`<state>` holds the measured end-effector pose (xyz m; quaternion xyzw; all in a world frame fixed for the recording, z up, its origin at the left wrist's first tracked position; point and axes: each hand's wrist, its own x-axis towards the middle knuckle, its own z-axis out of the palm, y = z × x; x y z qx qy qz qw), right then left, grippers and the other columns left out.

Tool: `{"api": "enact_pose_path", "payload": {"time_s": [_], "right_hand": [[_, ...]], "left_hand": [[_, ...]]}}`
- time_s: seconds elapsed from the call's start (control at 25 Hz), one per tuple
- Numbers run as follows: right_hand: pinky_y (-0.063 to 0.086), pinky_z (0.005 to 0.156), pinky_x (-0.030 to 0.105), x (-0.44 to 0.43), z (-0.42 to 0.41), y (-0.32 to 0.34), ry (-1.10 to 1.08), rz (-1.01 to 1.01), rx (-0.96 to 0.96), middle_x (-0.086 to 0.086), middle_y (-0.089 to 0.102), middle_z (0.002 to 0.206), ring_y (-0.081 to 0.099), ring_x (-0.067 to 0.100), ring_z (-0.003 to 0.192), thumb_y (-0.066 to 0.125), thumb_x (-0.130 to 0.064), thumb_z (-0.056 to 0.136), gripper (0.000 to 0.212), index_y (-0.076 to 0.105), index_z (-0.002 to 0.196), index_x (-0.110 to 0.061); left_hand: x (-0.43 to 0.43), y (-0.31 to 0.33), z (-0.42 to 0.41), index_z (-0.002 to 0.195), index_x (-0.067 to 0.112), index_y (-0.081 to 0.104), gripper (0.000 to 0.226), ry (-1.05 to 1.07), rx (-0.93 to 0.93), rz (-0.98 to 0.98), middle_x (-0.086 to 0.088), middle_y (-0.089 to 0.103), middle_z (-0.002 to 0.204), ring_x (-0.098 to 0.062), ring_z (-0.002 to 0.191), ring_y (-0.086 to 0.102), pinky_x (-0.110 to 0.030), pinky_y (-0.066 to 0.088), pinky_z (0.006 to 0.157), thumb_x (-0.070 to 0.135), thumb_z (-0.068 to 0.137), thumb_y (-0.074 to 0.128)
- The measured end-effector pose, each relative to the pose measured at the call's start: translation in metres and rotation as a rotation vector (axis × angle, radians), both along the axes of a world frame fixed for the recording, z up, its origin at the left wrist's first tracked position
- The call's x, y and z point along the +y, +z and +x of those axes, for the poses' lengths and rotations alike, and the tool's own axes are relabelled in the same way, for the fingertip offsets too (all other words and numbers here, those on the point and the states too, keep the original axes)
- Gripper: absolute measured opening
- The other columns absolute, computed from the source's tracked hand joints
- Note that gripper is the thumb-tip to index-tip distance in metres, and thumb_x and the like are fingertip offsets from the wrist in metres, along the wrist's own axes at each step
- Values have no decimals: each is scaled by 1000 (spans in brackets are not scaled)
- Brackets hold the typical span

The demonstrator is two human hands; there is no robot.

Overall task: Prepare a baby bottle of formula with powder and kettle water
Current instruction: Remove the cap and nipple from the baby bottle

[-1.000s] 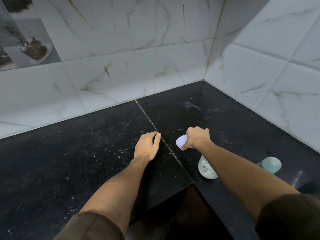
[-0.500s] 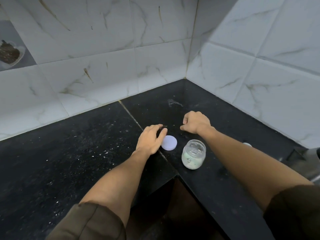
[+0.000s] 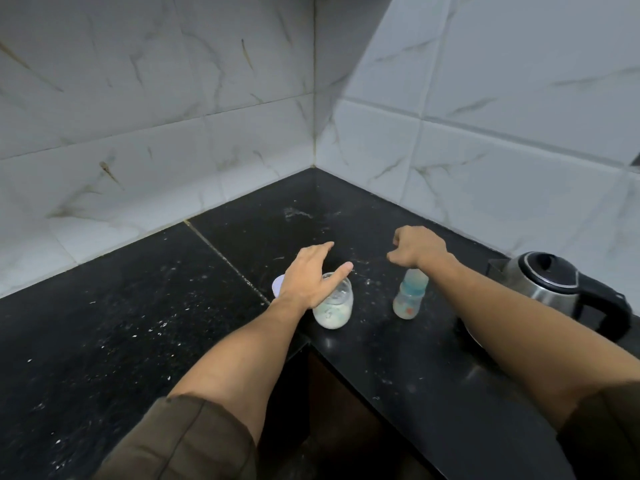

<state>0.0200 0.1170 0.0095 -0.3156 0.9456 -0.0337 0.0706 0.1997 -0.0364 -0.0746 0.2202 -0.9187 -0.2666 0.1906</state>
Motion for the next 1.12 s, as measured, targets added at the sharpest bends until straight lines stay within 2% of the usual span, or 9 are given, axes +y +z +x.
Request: {"api": "enact_pose_path", "payload": {"time_s": [0.2,0.28,0.4,0.56,0.64,0.72,0.8,1.0,1.12], "right_hand": [[58,85,38,43,-11,-10,-81,85,-140,6,67,118,68,29,104,82,-49,80,58,66,128,-21],[62,83,40,50,-8,-16,-62,105,-158,4,65,109,69,26,92,84,-46,80,56,67,127,-20],[63,82,40,60,-6,-23,-32,76,-145,4,69,108,70,24,92,83,-41,80,49,69,122,-19],[61,71,35,74,-10,-7,-29,-6,-118,2,71,91,71,22,80,79,-43,75,40,73,106,-19],[62,65,35,79,-14,3,-32,-62,-132,3,74,77,72,22,64,77,-50,72,41,73,95,-17],[63,64,36,82,-13,11,-34,-98,-161,7,75,68,71,23,54,76,-56,72,43,72,87,-16],[61,62,35,85,-10,14,-24,-90,-144,9,76,66,73,24,58,74,-62,73,49,72,83,-14],[43,54,31,94,-7,8,2,-63,-94,8,72,72,67,25,70,76,-62,77,50,65,71,-14],[55,65,37,96,-9,13,100,14,-77,4,73,76,66,24,76,81,-54,75,39,73,81,-16]], "left_hand": [[42,13,-42,153,18,46,68,-105,76,-28,1,54,149,-18,140,42,-39,39,115,56,97,54],[58,13,-54,152,19,47,68,-137,92,-35,2,56,145,-19,136,47,-38,40,113,50,93,59],[79,10,-71,152,22,47,75,-184,67,-29,6,57,143,-17,134,50,-37,42,112,49,85,66],[97,7,-82,151,26,47,89,-206,-34,121,13,61,139,-11,130,54,-34,44,111,58,75,80],[105,6,-85,146,28,51,88,-212,-94,226,12,67,129,-10,117,60,-30,48,102,63,72,83],[114,4,-90,133,29,60,72,-206,-83,291,11,72,110,-9,99,65,-28,53,90,62,73,83],[120,2,-95,122,28,67,57,-192,-52,324,11,72,98,-10,92,67,-30,55,84,58,76,83],[121,-4,-98,110,31,74,39,-228,-38,386,13,73,87,-8,87,68,-30,54,79,47,76,86],[121,-7,-97,104,31,76,34,-275,-12,428,14,74,84,-6,86,69,-28,54,78,42,74,88]]}}
